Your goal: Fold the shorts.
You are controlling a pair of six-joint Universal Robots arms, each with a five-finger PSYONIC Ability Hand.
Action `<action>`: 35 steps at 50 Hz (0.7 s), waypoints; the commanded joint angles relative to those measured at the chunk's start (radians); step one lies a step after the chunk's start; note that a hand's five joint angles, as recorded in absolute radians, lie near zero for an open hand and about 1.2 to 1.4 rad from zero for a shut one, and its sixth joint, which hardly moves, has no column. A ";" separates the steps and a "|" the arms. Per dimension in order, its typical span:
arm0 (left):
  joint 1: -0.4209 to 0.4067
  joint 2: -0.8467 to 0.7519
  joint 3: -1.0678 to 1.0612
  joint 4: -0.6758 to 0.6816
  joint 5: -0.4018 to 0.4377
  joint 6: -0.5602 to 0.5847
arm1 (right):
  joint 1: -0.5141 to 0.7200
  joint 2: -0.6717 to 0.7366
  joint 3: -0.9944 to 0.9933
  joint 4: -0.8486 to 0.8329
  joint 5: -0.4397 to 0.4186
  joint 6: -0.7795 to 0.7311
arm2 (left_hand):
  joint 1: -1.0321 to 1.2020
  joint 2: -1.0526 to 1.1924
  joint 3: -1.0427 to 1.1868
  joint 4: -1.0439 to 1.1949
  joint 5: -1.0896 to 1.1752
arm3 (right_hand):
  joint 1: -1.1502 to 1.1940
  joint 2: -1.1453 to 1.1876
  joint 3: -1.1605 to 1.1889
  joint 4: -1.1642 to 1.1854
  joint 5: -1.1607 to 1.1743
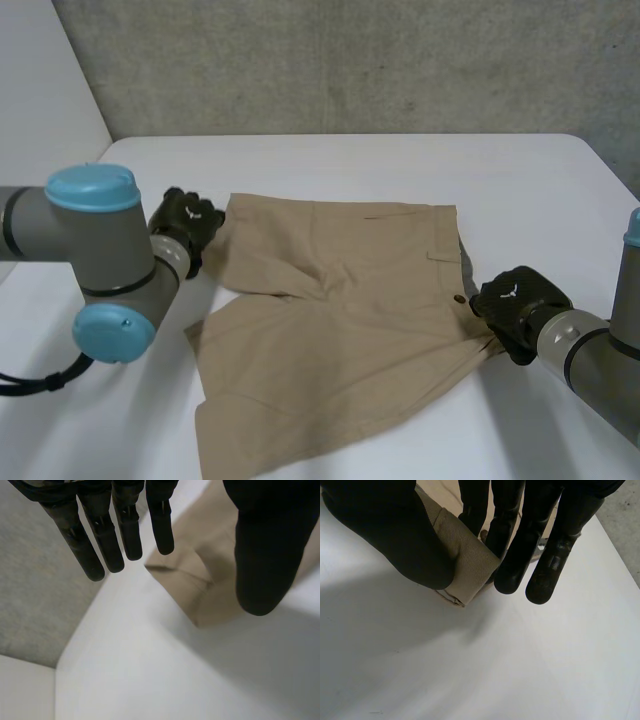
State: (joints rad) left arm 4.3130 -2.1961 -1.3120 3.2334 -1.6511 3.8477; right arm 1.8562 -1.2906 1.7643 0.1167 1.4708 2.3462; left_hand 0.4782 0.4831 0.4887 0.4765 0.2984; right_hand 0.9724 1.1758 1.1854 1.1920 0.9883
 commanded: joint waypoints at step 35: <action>0.051 -0.136 0.128 -0.156 -0.003 -0.139 | -0.003 -0.001 0.009 -0.006 0.000 -0.001 | 0.918 0.913 0.908 0.920 0.923 | 0.424 0.220 0.211 0.204 0.233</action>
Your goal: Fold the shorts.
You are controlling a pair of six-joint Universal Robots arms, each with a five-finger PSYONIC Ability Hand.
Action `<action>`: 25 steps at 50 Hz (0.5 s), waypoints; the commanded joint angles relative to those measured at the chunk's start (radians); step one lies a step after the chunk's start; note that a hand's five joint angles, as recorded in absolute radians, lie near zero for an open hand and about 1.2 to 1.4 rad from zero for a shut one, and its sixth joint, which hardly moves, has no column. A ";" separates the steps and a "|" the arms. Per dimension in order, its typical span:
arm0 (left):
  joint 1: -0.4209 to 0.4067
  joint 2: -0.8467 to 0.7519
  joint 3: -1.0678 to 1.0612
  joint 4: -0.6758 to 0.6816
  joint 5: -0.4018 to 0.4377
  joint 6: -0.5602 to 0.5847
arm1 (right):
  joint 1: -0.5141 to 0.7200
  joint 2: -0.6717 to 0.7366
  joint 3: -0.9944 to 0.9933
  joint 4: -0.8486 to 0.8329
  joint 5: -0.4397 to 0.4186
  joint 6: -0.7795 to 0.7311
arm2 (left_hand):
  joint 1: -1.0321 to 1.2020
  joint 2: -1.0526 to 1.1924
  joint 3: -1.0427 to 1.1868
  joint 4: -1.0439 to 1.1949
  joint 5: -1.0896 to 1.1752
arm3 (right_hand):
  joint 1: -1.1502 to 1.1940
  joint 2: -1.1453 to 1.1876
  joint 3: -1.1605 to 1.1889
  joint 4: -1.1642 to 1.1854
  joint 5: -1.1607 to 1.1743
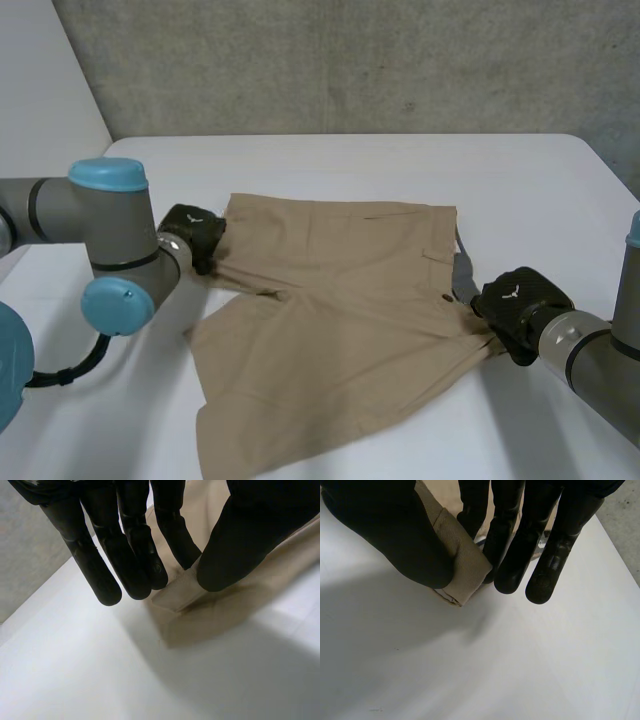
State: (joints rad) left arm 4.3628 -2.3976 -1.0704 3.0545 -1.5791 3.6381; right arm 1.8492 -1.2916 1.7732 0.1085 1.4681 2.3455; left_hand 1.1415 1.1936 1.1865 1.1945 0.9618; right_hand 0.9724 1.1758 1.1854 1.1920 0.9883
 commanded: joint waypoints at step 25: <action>-0.109 0.488 -0.425 0.086 -0.087 -0.079 | 0.016 -0.003 -0.038 -0.007 0.000 0.156 | -0.767 -0.819 -0.812 -0.820 -0.761 | 0.424 0.220 0.211 0.204 0.233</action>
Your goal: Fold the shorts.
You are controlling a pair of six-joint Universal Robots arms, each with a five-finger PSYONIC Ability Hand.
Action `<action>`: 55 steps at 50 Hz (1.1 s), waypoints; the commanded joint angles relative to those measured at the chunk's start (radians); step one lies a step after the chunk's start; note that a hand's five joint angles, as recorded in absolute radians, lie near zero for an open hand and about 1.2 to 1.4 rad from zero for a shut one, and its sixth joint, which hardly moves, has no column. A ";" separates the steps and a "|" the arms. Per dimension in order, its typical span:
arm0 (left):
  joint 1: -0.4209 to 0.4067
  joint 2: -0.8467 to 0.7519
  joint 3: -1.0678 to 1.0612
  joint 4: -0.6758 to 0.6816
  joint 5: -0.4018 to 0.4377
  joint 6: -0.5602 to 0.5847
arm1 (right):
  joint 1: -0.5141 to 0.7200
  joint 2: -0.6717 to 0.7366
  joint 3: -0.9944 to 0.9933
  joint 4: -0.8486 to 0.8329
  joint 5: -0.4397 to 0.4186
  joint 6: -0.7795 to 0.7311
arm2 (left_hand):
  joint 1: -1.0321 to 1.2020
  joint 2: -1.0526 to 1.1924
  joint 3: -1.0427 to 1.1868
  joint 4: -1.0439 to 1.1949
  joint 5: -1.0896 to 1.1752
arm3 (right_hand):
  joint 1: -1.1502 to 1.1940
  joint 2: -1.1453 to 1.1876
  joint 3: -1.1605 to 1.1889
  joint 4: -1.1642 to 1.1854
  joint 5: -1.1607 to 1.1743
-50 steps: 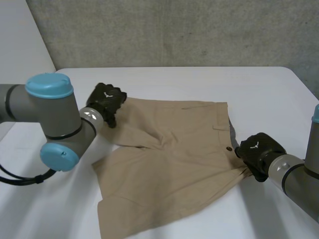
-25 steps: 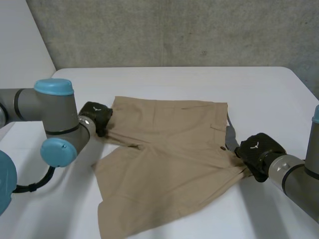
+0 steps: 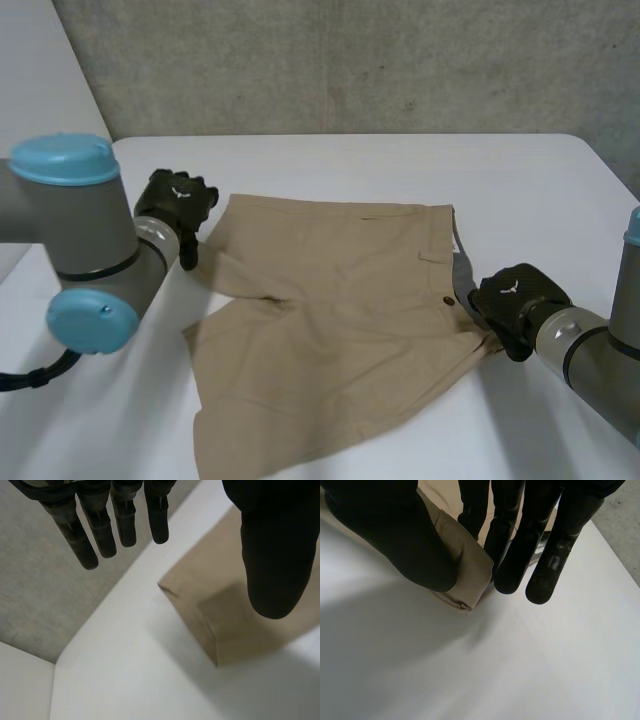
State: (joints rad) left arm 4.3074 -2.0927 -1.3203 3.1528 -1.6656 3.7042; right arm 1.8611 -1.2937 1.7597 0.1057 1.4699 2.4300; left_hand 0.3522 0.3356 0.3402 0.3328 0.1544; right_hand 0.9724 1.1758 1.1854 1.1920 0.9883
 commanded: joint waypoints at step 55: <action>-0.520 0.234 -0.574 -0.108 -0.321 -0.704 | 0.059 0.220 -0.247 -0.153 -0.016 0.491 | 0.542 0.559 0.554 0.562 0.565 | 0.424 0.220 0.211 0.204 0.233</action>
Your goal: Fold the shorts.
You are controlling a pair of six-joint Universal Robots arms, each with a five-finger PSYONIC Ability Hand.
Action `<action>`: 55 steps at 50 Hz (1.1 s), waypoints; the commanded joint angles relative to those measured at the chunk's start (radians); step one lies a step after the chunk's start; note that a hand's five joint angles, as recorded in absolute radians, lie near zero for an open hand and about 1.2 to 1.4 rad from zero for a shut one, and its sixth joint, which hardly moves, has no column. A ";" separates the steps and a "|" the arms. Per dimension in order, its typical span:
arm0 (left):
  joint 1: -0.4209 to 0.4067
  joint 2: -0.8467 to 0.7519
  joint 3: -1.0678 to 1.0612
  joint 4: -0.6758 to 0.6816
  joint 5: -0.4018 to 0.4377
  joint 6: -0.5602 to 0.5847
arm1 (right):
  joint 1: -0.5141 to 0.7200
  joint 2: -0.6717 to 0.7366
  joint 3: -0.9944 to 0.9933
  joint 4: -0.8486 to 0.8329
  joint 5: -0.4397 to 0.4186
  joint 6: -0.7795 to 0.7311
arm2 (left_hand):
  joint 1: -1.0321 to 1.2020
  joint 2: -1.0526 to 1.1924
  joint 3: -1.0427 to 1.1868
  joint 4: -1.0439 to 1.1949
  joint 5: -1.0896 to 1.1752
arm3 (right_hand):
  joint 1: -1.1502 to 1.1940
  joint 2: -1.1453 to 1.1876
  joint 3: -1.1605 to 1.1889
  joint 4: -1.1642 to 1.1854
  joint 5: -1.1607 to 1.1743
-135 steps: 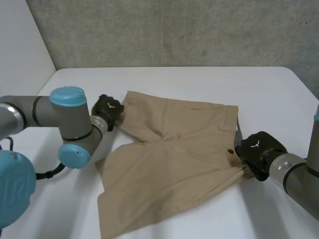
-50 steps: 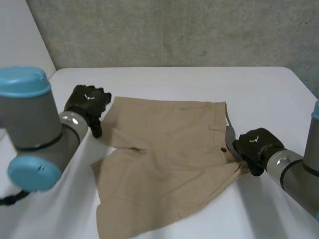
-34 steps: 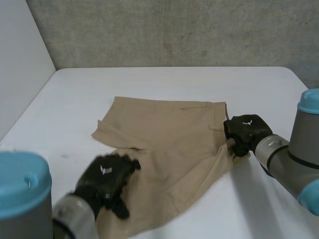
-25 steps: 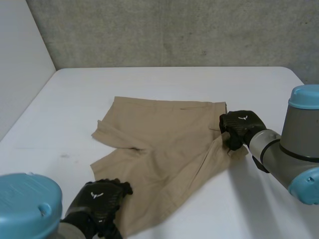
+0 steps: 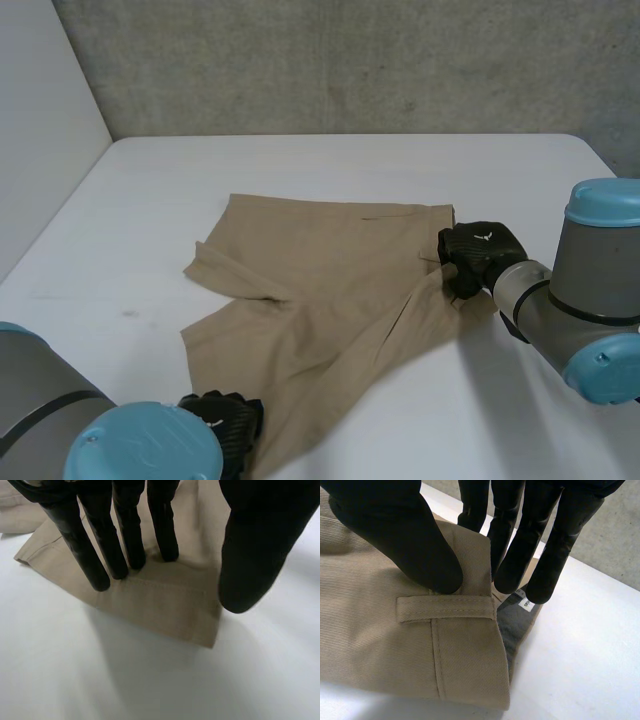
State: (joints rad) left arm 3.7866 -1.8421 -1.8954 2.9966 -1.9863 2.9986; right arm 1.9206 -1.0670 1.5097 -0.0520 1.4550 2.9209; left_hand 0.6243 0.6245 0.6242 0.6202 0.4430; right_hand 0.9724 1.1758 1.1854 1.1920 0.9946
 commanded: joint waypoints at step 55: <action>0.505 -0.851 1.314 0.377 0.399 0.606 | 0.017 0.449 -0.606 -0.293 0.133 -0.400 | 0.772 0.772 0.772 0.776 0.779 | 0.424 0.220 0.211 0.204 0.227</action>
State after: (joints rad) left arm 4.2786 -2.5408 -0.7368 3.3678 -1.6196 3.6031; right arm 1.9270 -0.7699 1.0316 -0.2713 1.5859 2.6745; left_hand 1.1357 1.1973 1.1902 1.1994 0.9758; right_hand 0.9724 1.1758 1.1854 1.1921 0.9950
